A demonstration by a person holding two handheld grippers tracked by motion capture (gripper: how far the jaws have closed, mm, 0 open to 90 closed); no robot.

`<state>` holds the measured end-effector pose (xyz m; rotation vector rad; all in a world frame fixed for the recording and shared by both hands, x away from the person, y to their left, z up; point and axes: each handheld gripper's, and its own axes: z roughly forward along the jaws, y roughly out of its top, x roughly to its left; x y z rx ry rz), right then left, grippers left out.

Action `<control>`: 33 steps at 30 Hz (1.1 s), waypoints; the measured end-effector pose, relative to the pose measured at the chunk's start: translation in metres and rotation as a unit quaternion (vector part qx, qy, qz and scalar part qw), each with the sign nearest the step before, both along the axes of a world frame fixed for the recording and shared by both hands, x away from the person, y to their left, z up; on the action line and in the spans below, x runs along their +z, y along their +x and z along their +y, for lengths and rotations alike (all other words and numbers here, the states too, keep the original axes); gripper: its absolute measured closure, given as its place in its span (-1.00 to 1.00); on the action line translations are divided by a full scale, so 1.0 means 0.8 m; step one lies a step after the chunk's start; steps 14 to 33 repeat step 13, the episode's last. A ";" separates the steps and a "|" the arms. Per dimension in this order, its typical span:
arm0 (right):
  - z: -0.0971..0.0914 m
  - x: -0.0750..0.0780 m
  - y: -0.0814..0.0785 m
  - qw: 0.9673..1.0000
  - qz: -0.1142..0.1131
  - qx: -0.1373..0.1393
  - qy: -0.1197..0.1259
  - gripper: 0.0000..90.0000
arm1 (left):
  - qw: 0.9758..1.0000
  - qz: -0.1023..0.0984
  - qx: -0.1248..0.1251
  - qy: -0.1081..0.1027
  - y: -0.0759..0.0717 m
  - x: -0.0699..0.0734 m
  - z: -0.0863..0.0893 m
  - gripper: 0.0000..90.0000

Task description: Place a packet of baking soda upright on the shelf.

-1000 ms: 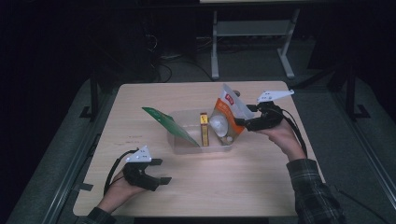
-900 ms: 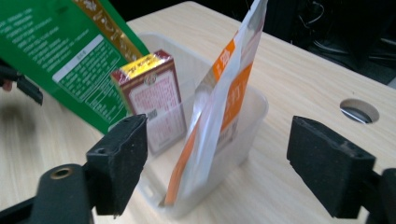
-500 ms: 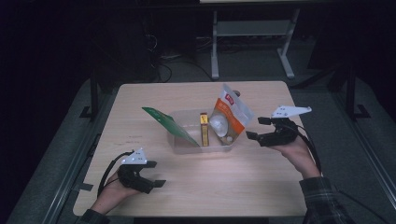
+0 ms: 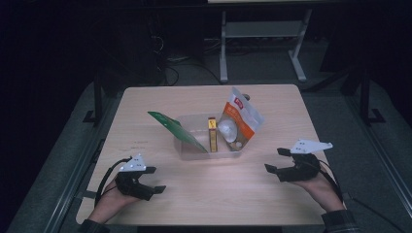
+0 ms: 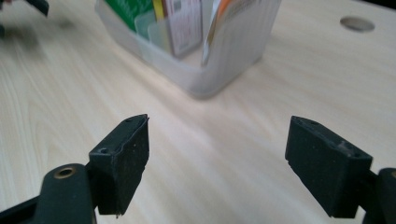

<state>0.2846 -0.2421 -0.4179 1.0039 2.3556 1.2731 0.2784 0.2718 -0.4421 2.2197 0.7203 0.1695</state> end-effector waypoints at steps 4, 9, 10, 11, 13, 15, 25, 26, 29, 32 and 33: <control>-0.003 -0.015 -0.014 1.000 0.012 0.002 -0.020 -0.53 | 1.000 0.000 -0.003 0.007 0.000 -0.002 0.000 -0.62; -0.006 -0.021 -0.017 1.000 0.020 0.005 -0.022 -0.54 | 1.000 -0.002 -0.004 0.008 0.002 -0.002 0.000 -0.62; -0.006 -0.021 -0.016 1.000 0.017 0.003 -0.018 -0.54 | 1.000 -0.002 -0.005 0.009 0.002 -0.002 0.000 -0.62; -0.007 -0.021 -0.016 1.000 0.015 0.003 -0.017 -0.54 | 1.000 -0.002 -0.003 0.007 0.002 -0.002 0.000 -0.62; -0.008 -0.020 -0.016 1.000 0.015 0.004 -0.014 -0.54 | 1.000 -0.003 -0.002 0.006 0.002 -0.001 0.000 -0.62; -0.008 -0.020 -0.016 1.000 0.015 0.004 -0.014 -0.54 | 1.000 -0.003 -0.002 0.006 0.002 -0.001 0.000 -0.62; -0.008 -0.020 -0.016 1.000 0.015 0.004 -0.014 -0.54 | 1.000 -0.003 -0.002 0.006 0.002 -0.001 0.000 -0.62; -0.008 -0.020 -0.016 1.000 0.015 0.004 -0.014 -0.54 | 1.000 -0.003 -0.002 0.006 0.002 -0.001 0.000 -0.62; -0.008 -0.020 -0.016 1.000 0.015 0.004 -0.014 -0.54 | 1.000 -0.003 -0.002 0.006 0.002 -0.001 0.000 -0.62; -0.008 -0.020 -0.016 1.000 0.015 0.004 -0.014 -0.54 | 1.000 -0.003 -0.002 0.006 0.002 -0.001 0.000 -0.62; -0.008 -0.020 -0.016 1.000 0.015 0.004 -0.014 -0.54 | 1.000 -0.003 -0.002 0.006 0.002 -0.001 0.000 -0.62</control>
